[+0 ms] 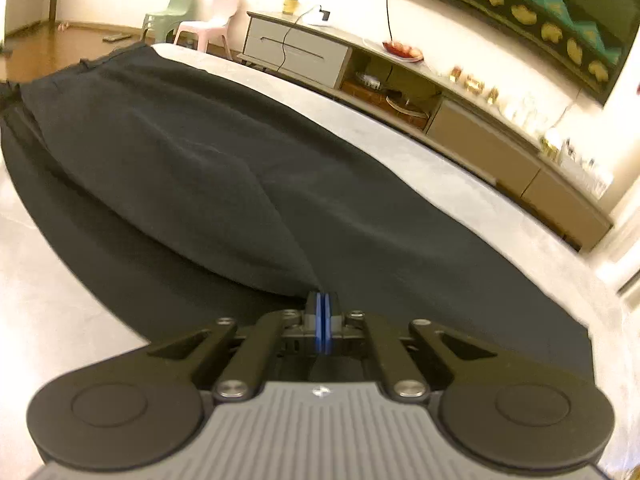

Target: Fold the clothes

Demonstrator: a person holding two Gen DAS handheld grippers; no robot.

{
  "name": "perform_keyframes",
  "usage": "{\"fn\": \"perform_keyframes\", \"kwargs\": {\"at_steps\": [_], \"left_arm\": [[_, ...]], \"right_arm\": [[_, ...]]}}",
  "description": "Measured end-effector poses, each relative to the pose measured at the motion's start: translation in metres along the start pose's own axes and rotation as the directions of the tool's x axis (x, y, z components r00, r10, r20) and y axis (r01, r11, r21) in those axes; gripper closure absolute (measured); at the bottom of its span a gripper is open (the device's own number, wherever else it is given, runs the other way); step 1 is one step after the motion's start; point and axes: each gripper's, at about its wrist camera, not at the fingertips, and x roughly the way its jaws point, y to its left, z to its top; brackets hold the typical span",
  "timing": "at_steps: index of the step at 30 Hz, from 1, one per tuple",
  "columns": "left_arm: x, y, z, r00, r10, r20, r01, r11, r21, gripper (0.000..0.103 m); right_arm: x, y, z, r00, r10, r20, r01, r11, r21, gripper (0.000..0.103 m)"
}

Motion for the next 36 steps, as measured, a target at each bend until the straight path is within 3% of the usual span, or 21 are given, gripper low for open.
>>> {"fn": "perform_keyframes", "kwargs": {"at_steps": [3,4,5,7,10,11,12,14,15,17,20,22,23,24,26,28,30,32,33,34,36], "left_arm": [[0.005,-0.008,-0.019,0.985,-0.051,-0.164,0.05,0.999,-0.011,0.102],[0.006,-0.012,-0.027,0.975,-0.057,-0.215,0.055,0.998,-0.015,0.087],[0.007,-0.014,-0.033,0.967,-0.066,-0.247,0.06,0.998,-0.029,0.079],[0.012,-0.016,-0.038,0.966,-0.053,-0.253,0.041,0.998,-0.051,0.062],[0.02,-0.02,-0.046,0.964,-0.034,-0.263,0.013,0.996,-0.083,0.053],[0.027,-0.02,-0.046,0.963,-0.027,-0.267,0.004,0.996,-0.089,0.054],[0.032,-0.022,-0.043,0.965,-0.018,-0.261,-0.005,0.996,-0.085,0.063],[0.044,-0.031,-0.038,0.968,-0.02,-0.25,0.02,1.0,0.001,0.094],[0.041,-0.035,-0.036,0.972,-0.031,-0.235,0.039,0.999,0.029,0.103],[0.036,-0.044,-0.031,0.977,-0.054,-0.205,0.072,0.994,0.083,0.103],[0.017,-0.027,-0.021,0.988,-0.036,-0.15,0.036,0.999,0.002,0.103],[0.003,-0.014,-0.018,0.993,-0.003,-0.121,-0.004,0.998,-0.056,0.102],[-0.004,-0.006,-0.018,0.994,0.023,-0.111,-0.032,0.996,-0.087,0.091],[-0.011,-0.002,-0.019,0.994,0.032,-0.107,-0.044,0.992,-0.115,0.064],[-0.02,-0.001,-0.019,0.995,0.019,-0.099,-0.031,0.992,-0.123,0.059],[-0.012,-0.008,-0.021,0.992,0.018,-0.129,-0.026,0.998,-0.062,0.056],[0.006,-0.013,-0.03,0.982,0.044,-0.185,-0.052,0.998,-0.039,0.056],[0.025,-0.024,-0.034,0.979,0.063,-0.193,-0.063,0.998,0.009,0.061],[0.034,-0.029,-0.036,0.978,0.073,-0.196,-0.068,0.997,0.034,0.07],[0.037,-0.037,-0.037,0.981,0.081,-0.177,-0.066,0.993,0.094,0.103],[0.034,-0.045,-0.034,0.99,0.066,-0.124,-0.047,0.987,0.152,0.103]], "right_arm": [[-0.005,-0.004,-0.008,0.999,0.035,-0.008,-0.035,0.999,0.028,0.101],[-0.006,-0.005,-0.01,0.999,0.039,-0.011,-0.038,0.999,0.034,0.101],[-0.008,-0.005,-0.012,1.0,0.025,-0.014,-0.025,0.999,0.035,0.101],[-0.016,-0.006,-0.018,1.0,0.009,-0.022,-0.008,0.999,0.052,0.101],[-0.016,-0.009,-0.023,0.999,0.015,-0.03,-0.012,0.996,0.089,0.101],[-0.015,-0.01,-0.024,0.999,0.025,-0.033,-0.021,0.995,0.098,0.101],[-0.015,-0.011,-0.024,0.999,0.037,-0.034,-0.033,0.993,0.11,0.1],[-0.018,-0.014,-0.027,0.996,0.08,-0.034,-0.074,0.986,0.147,0.1],[-0.022,-0.017,-0.029,0.994,0.105,-0.028,-0.099,0.98,0.173,0.1],[-0.028,-0.025,-0.03,0.986,0.165,-0.006,-0.16,0.962,0.222,0.1],[-0.034,-0.036,-0.033,0.964,0.265,0.025,-0.261,0.925,0.277,0.1],[-0.033,-0.036,-0.037,0.96,0.279,0.014,-0.272,0.924,0.268,0.099],[-0.031,-0.036,-0.039,0.962,0.274,0.005,-0.266,0.928,0.261,0.098],[-0.028,-0.035,-0.039,0.963,0.27,-0.005,-0.26,0.929,0.263,0.096],[-0.022,-0.034,-0.041,0.964,0.263,-0.023,-0.248,0.931,0.268,0.094],[-0.018,-0.033,-0.042,0.965,0.261,-0.022,-0.245,0.929,0.277,0.094],[-0.016,-0.035,-0.045,0.964,0.267,-0.016,-0.251,0.923,0.293,0.094],[-0.016,-0.039,-0.048,0.96,0.279,-0.005,-0.264,0.912,0.314,0.093],[-0.016,-0.041,-0.05,0.958,0.286,0.0,-0.271,0.906,0.326,0.093],[-0.016,-0.045,-0.051,0.955,0.296,0.006,-0.28,0.897,0.341,0.093],[-0.017,-0.053,-0.053,0.952,0.307,0.013,-0.289,0.882,0.371,0.09]]}}
